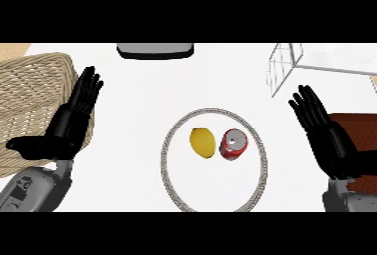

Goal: Pick the lemon from the placemat and place it in the tiered shelf

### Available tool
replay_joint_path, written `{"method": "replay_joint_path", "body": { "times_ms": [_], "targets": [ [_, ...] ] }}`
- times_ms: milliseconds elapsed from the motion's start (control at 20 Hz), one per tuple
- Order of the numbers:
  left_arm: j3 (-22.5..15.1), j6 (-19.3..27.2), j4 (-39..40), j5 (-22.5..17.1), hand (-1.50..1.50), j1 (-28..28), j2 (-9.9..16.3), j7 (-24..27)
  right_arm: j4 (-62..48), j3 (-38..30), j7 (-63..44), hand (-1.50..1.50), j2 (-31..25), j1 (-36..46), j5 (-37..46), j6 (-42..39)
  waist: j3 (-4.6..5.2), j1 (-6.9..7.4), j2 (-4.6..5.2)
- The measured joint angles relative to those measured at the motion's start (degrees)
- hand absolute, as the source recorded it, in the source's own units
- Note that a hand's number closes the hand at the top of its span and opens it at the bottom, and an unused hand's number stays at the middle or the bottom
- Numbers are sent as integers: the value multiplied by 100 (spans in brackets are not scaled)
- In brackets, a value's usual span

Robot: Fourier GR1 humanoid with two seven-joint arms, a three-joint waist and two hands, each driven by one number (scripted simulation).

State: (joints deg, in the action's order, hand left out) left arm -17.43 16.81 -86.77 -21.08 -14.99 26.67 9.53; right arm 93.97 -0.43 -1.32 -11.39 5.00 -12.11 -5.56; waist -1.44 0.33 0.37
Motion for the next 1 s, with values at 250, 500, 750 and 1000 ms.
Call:
{"method": "replay_joint_path", "body": {
  "times_ms": [250, 500, 750, 1000],
  "targets": [
    [39, 0, 481, -221, 0, 457, 8, -609, 75, -218, 165, 150, -314, 339, 403, 192, 101, 3, -14],
    [1, -88, 970, -558, 0, 895, -51, -1264, -415, -318, -273, -150, -921, 358, 1546, 703, 158, 28, 37],
    [168, -262, 1083, -674, 0, 893, -45, -1584, -990, -233, -39, -150, -813, 514, 1684, 621, 120, 2, -30],
    [281, -320, 1077, -677, 0, 979, -84, -1639, -651, 21, -150, -150, -1075, 474, 1487, -191, 110, -40, -68]
  ]
}}
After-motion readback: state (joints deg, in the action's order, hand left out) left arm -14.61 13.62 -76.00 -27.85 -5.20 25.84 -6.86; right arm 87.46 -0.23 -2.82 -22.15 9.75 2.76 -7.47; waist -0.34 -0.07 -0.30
